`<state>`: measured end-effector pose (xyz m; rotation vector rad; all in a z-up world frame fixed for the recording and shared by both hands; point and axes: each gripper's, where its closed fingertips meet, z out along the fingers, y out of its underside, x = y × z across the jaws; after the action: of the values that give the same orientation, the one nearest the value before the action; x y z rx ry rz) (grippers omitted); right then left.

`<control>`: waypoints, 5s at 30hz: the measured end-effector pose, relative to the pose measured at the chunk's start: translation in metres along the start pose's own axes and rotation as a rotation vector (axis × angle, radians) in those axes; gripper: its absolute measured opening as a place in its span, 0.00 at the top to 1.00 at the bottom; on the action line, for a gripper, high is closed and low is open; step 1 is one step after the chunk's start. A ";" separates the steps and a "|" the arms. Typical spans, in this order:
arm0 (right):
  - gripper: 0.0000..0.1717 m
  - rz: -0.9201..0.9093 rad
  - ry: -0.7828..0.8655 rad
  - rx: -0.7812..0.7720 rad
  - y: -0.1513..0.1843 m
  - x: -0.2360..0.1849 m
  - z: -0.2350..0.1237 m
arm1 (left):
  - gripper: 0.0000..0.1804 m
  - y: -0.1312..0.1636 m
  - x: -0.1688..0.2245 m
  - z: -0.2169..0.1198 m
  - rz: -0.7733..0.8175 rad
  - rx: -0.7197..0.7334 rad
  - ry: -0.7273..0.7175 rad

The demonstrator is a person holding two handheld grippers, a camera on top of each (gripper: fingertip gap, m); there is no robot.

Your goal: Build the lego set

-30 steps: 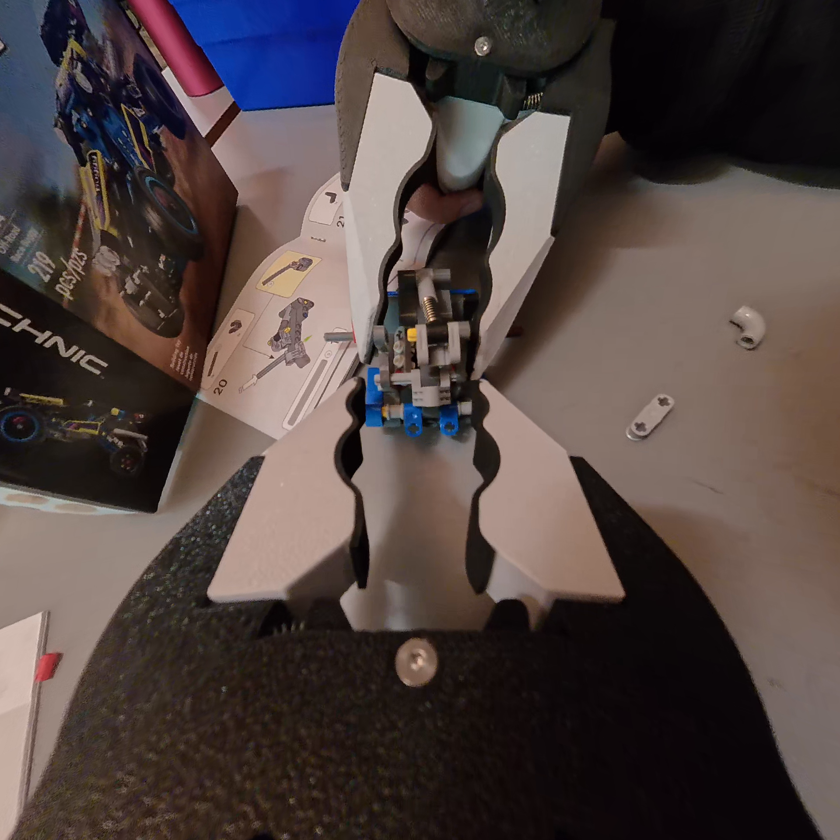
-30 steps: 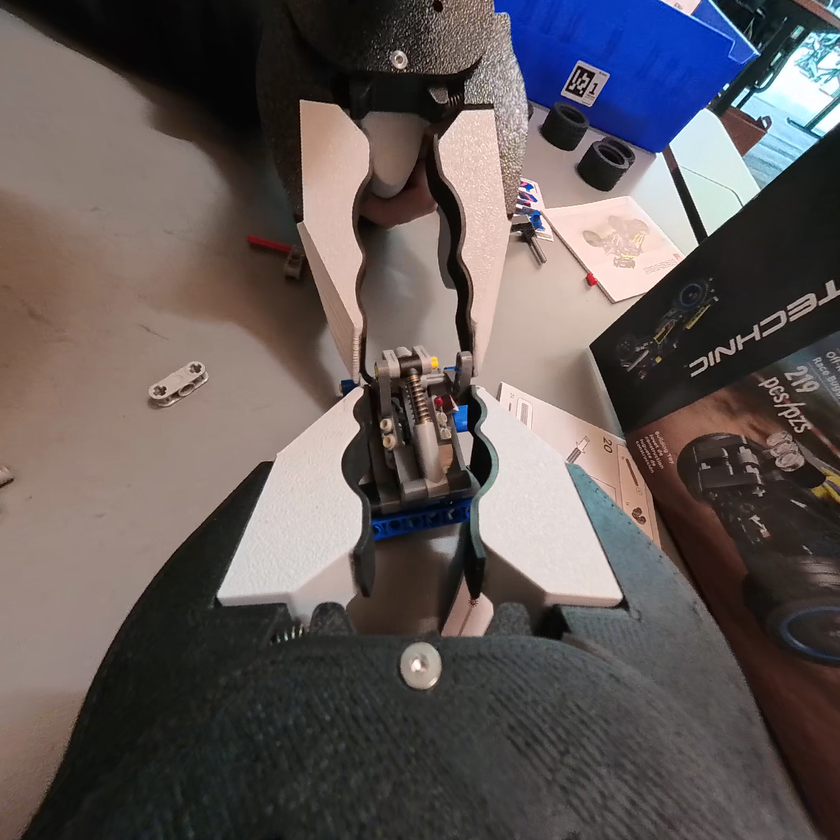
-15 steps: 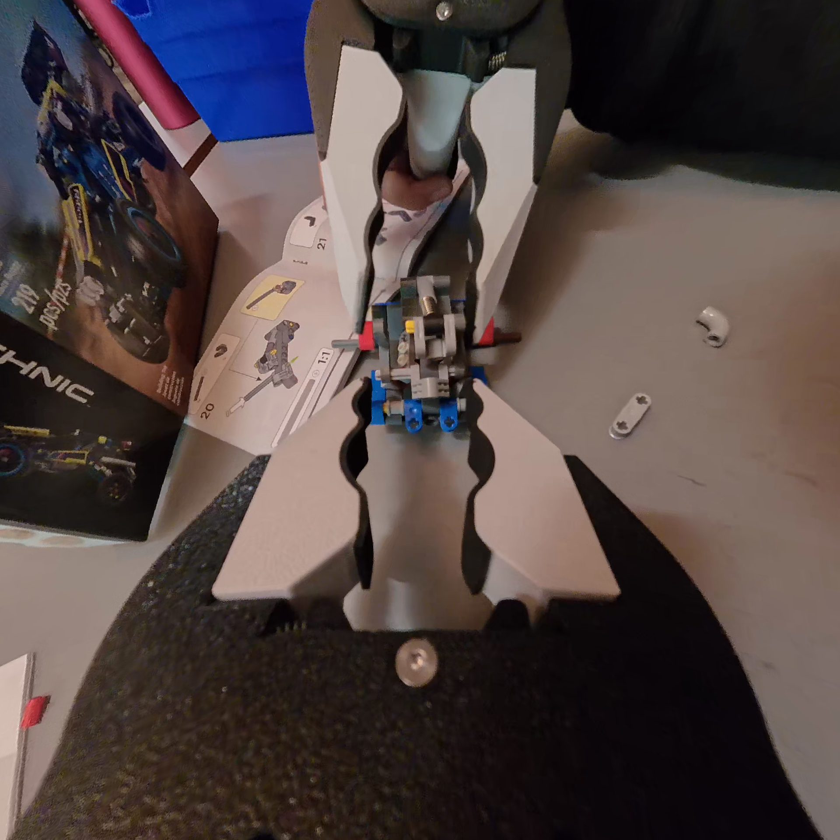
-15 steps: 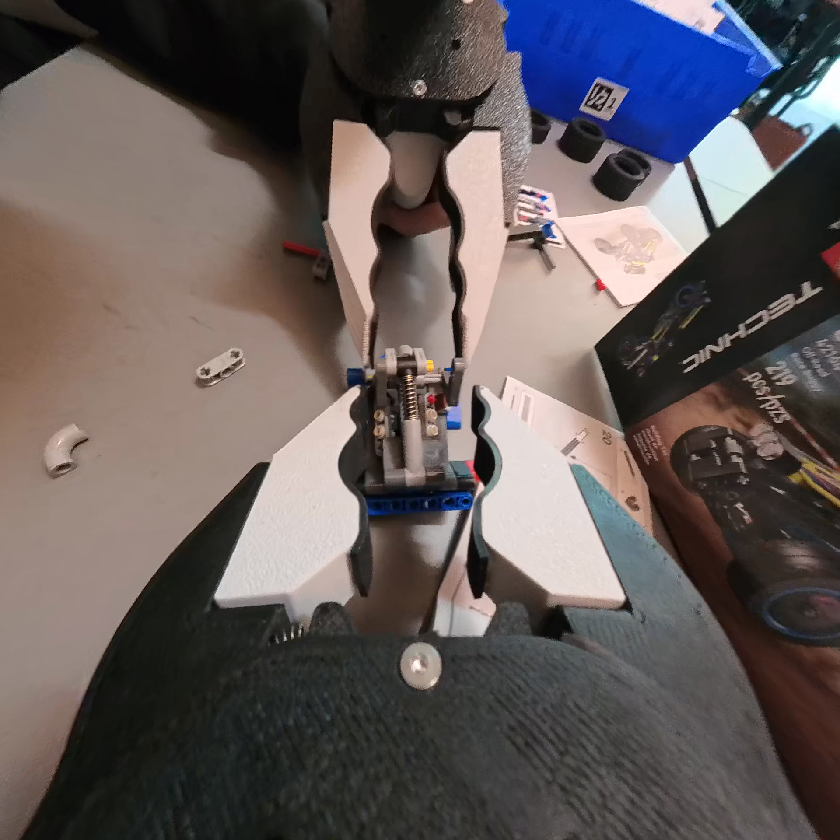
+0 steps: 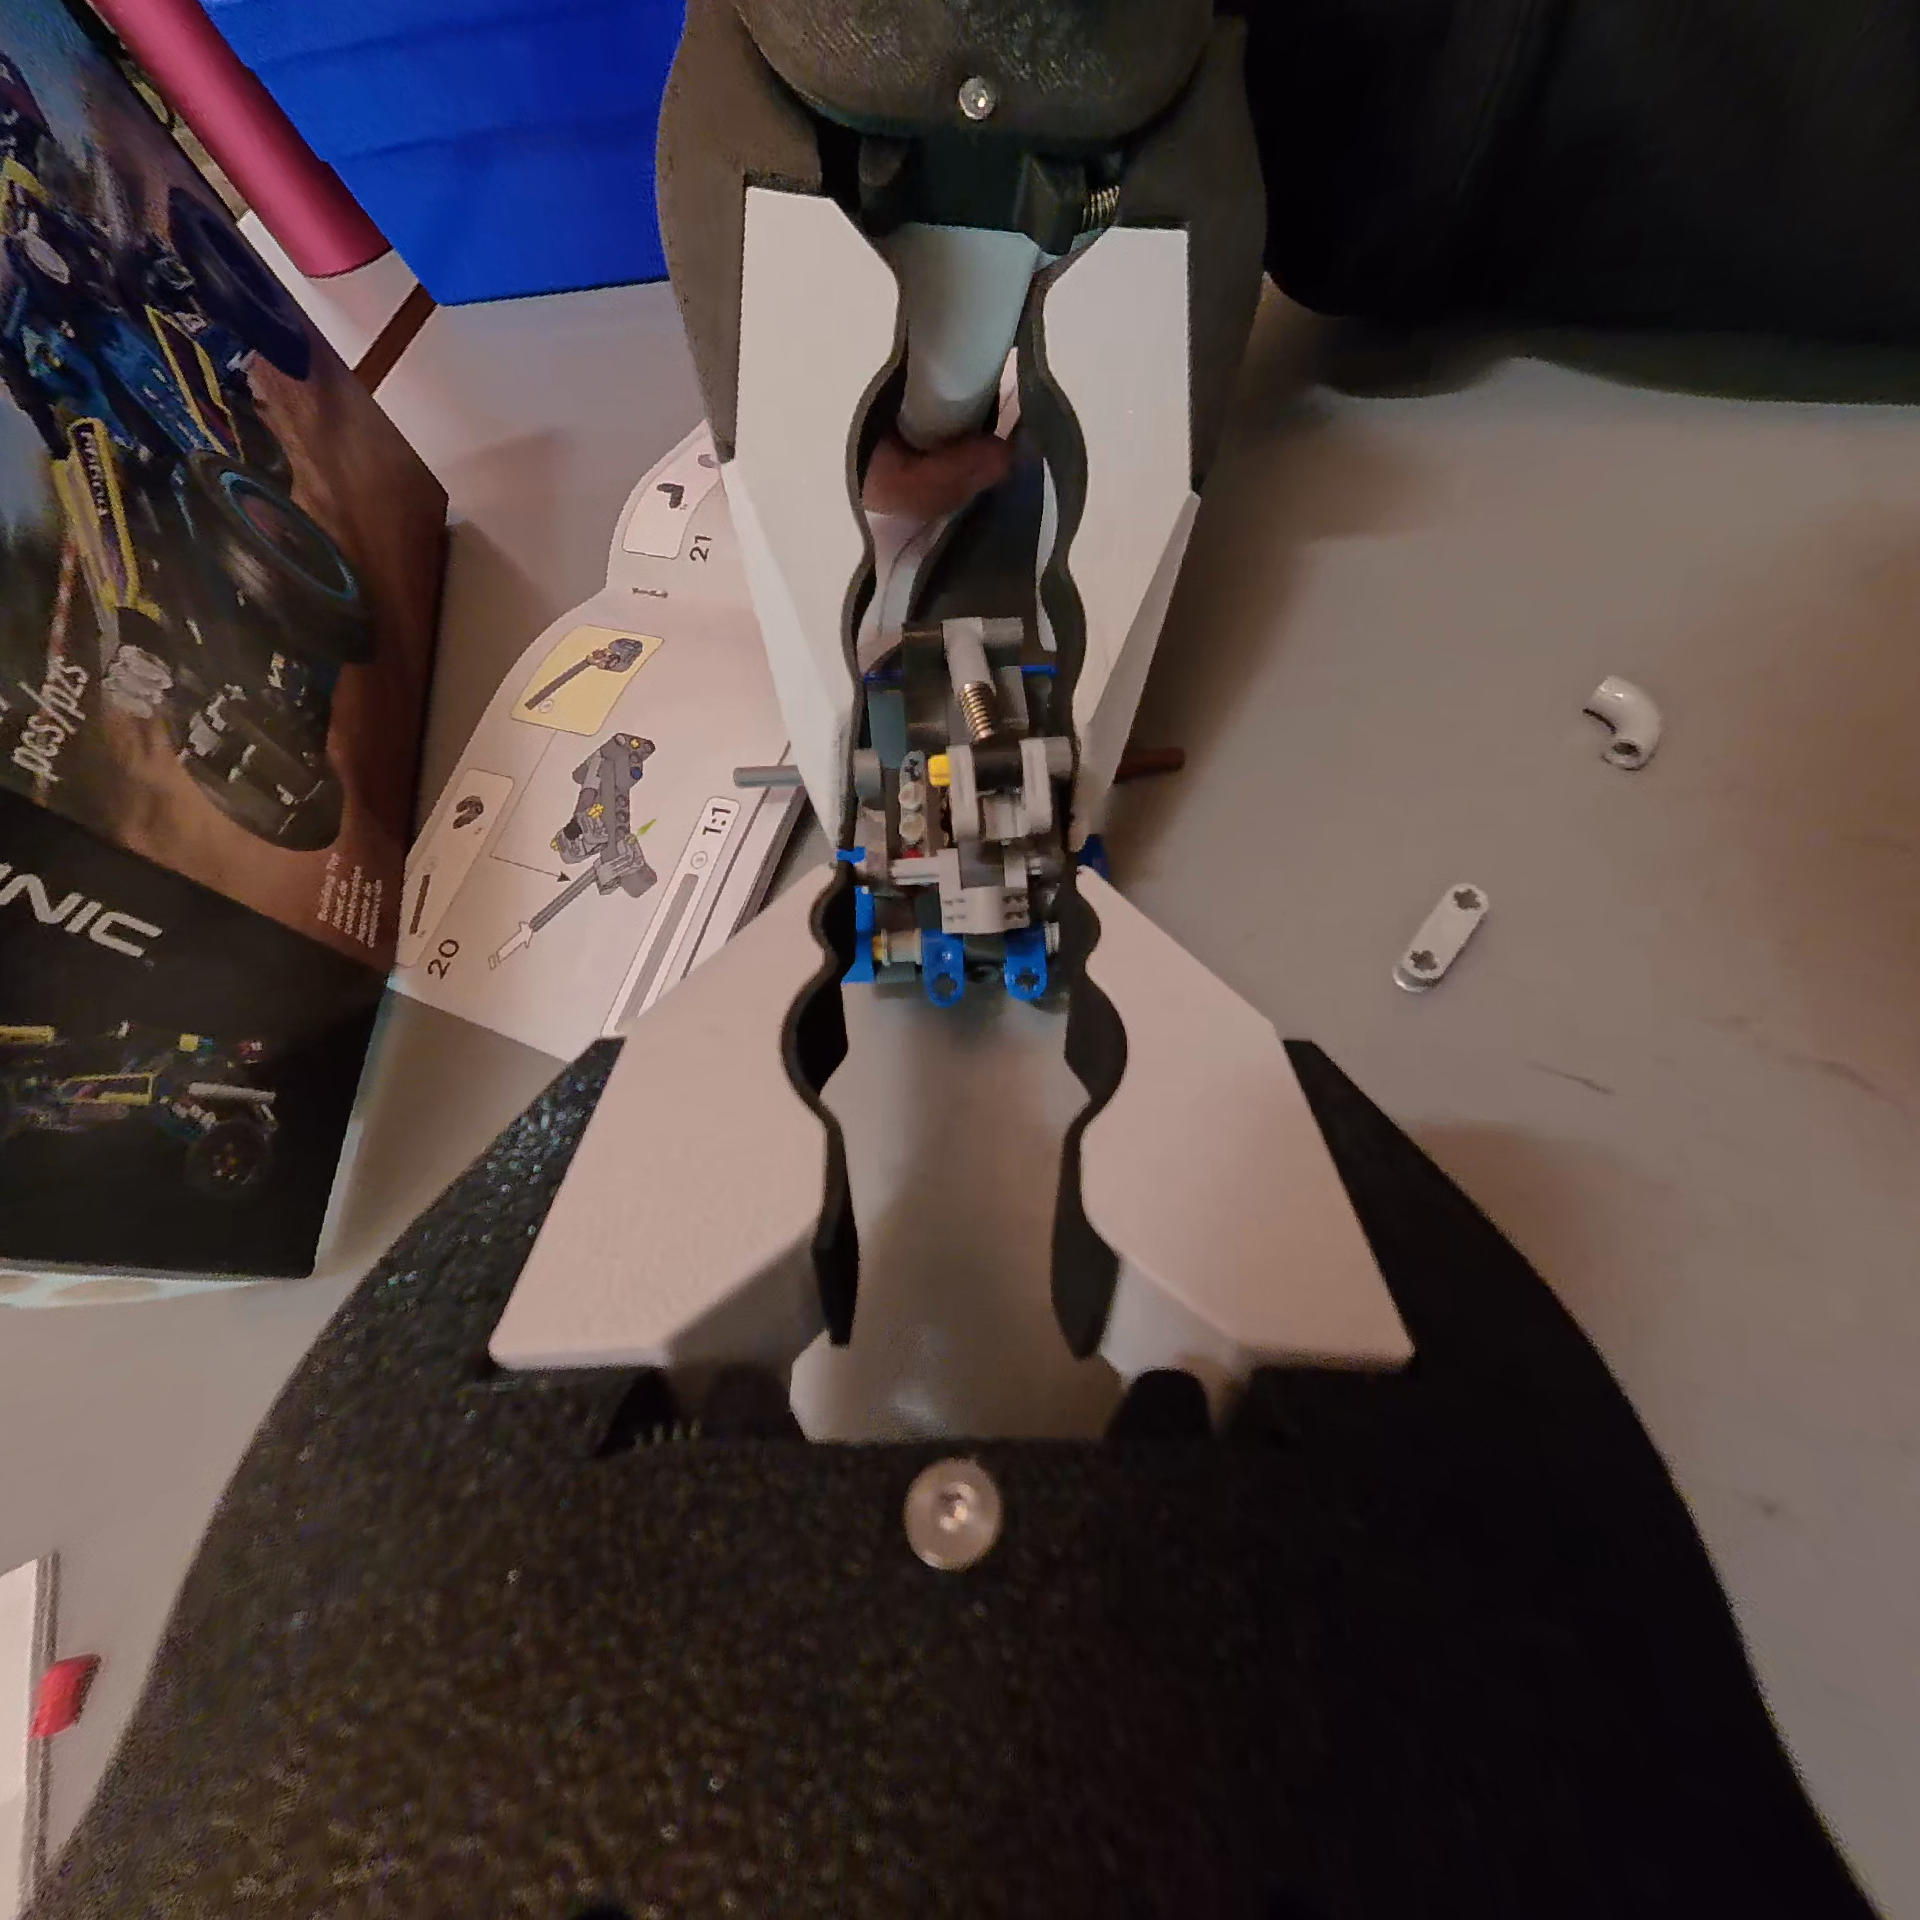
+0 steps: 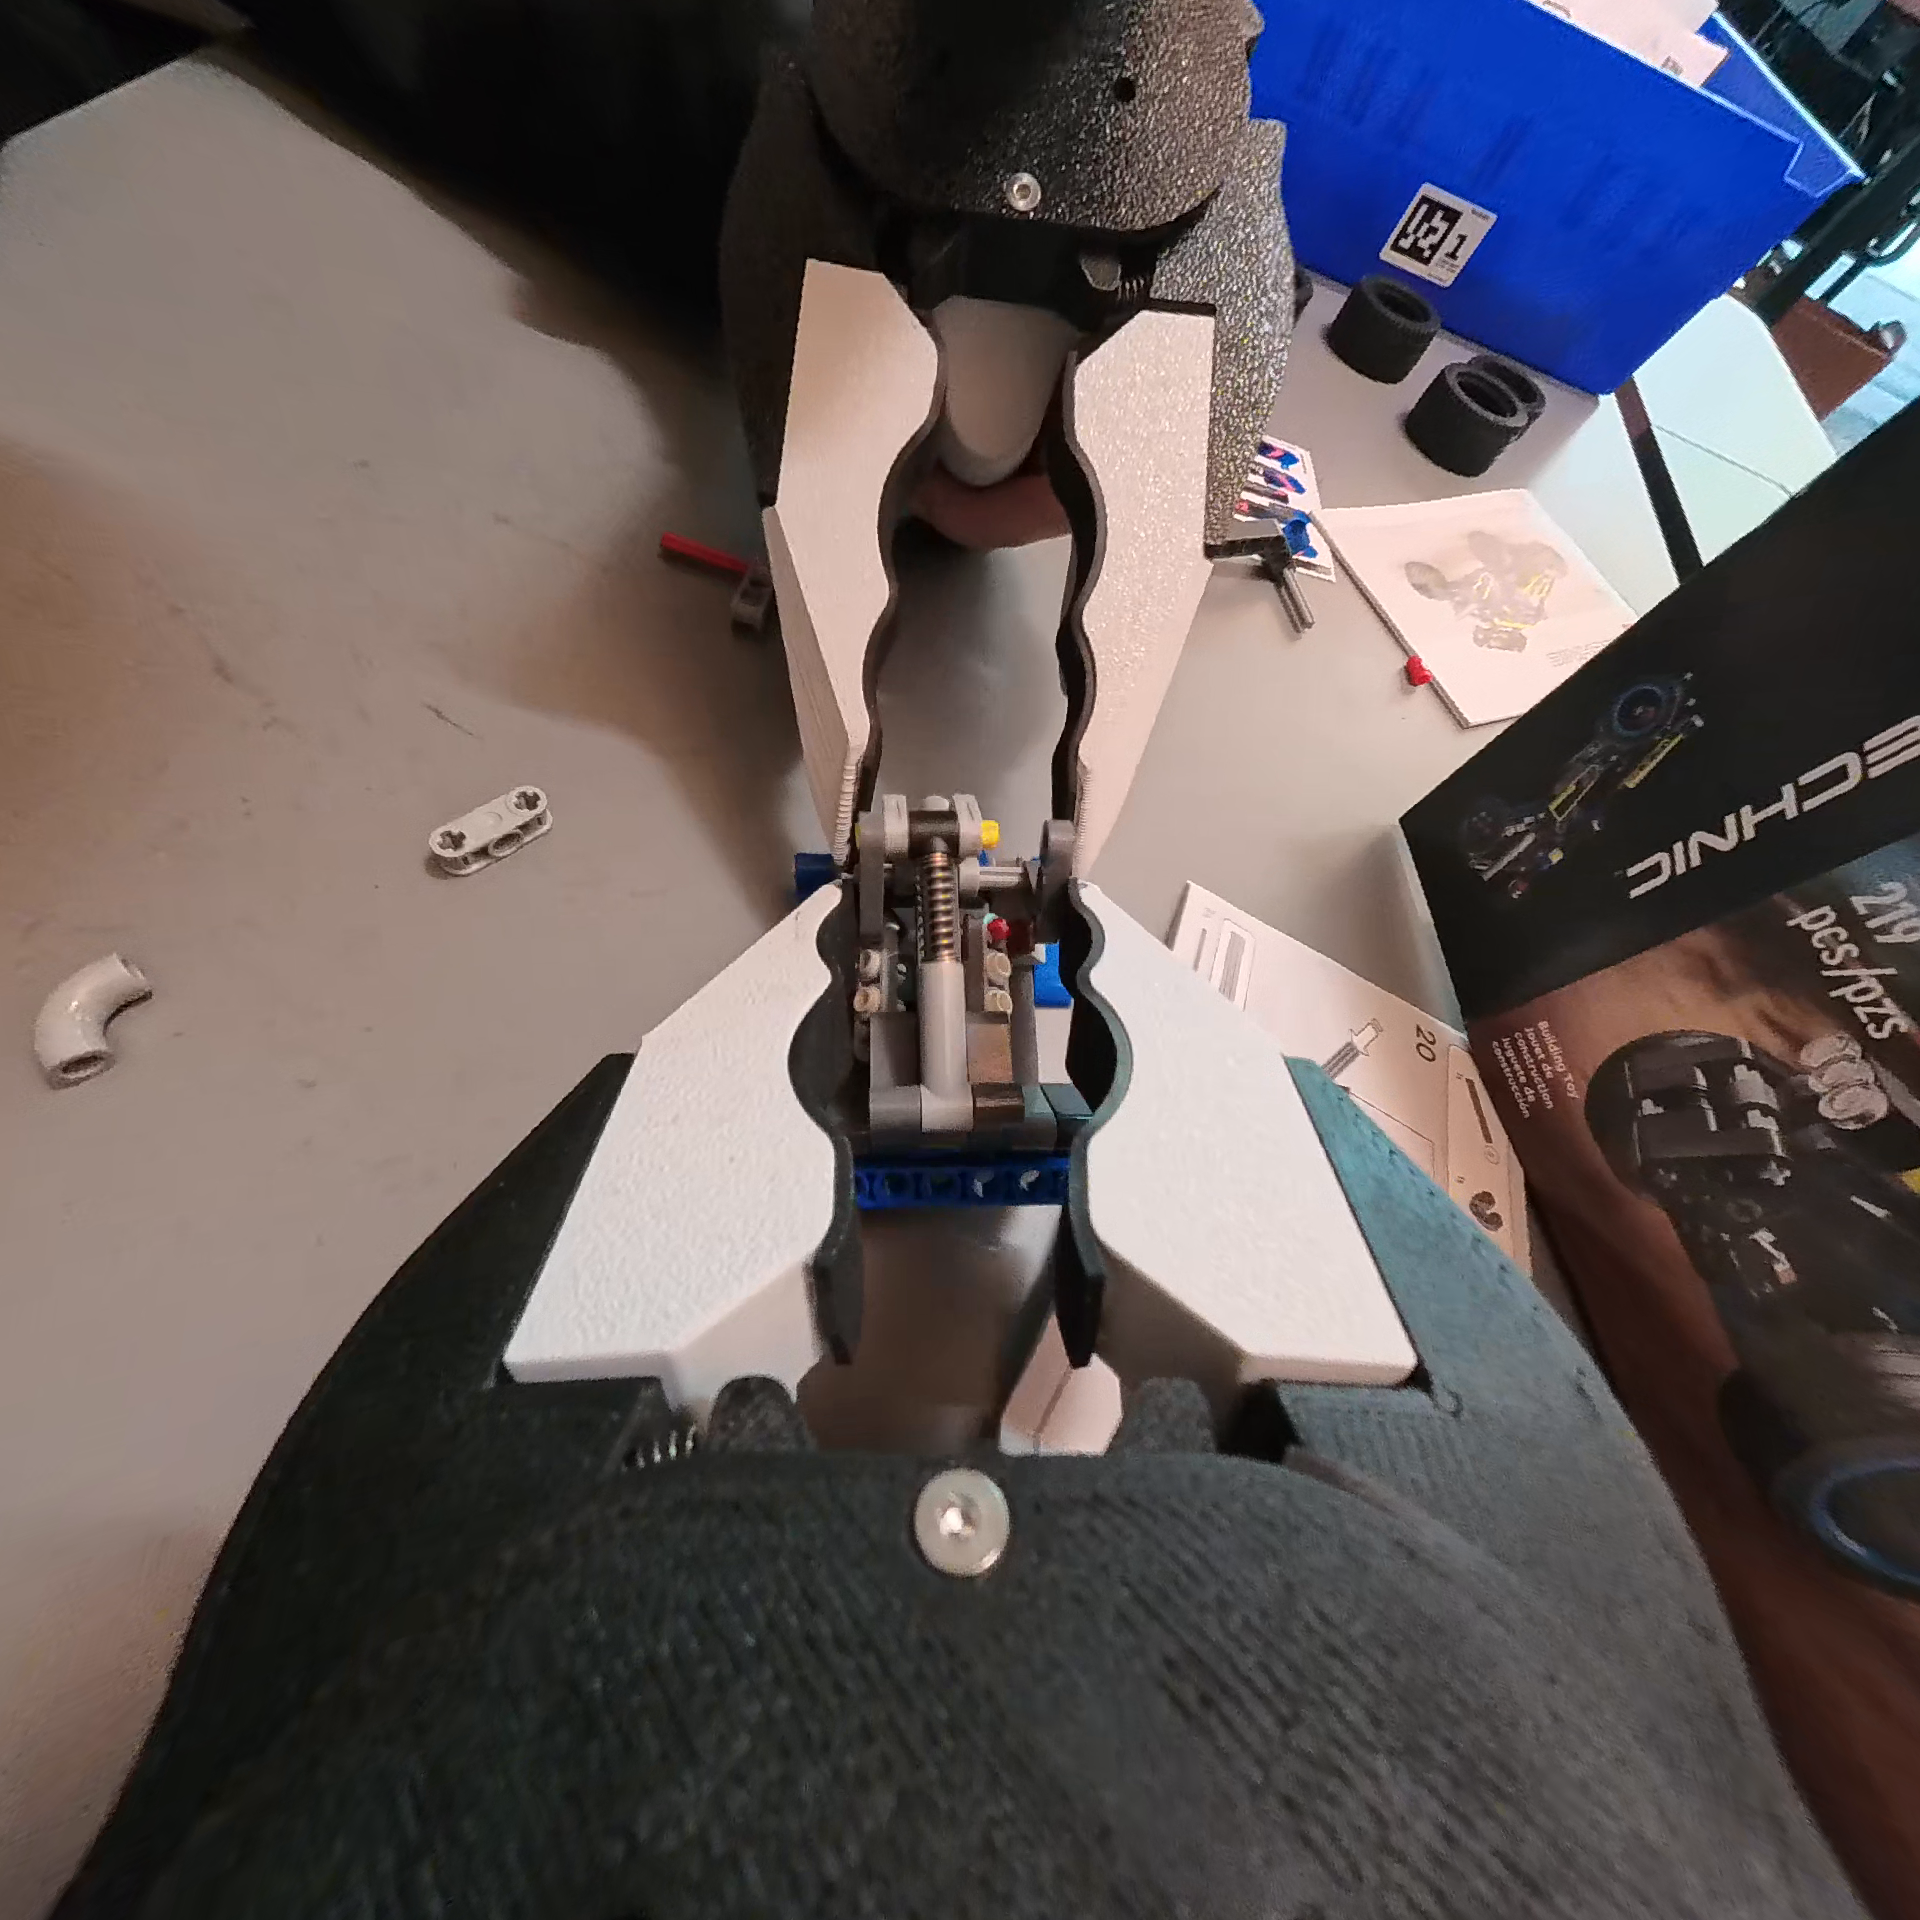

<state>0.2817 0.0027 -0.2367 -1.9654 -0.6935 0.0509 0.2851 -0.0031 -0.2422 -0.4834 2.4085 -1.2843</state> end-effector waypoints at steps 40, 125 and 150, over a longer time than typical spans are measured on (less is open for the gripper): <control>0.83 -0.044 0.052 -0.001 0.001 0.000 0.001 | 0.84 0.003 -0.003 0.001 0.113 -0.014 -0.064; 0.89 -0.069 0.290 -0.043 -0.011 0.002 -0.022 | 0.88 -0.003 0.001 -0.003 0.004 -0.008 0.016; 0.91 -0.207 0.422 -0.100 -0.010 0.000 -0.006 | 0.98 -0.024 -0.013 -0.014 -0.332 0.143 0.199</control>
<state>0.2793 0.0008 -0.2255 -1.9029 -0.6218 -0.5190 0.2934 0.0003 -0.2129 -0.7703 2.4428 -1.7044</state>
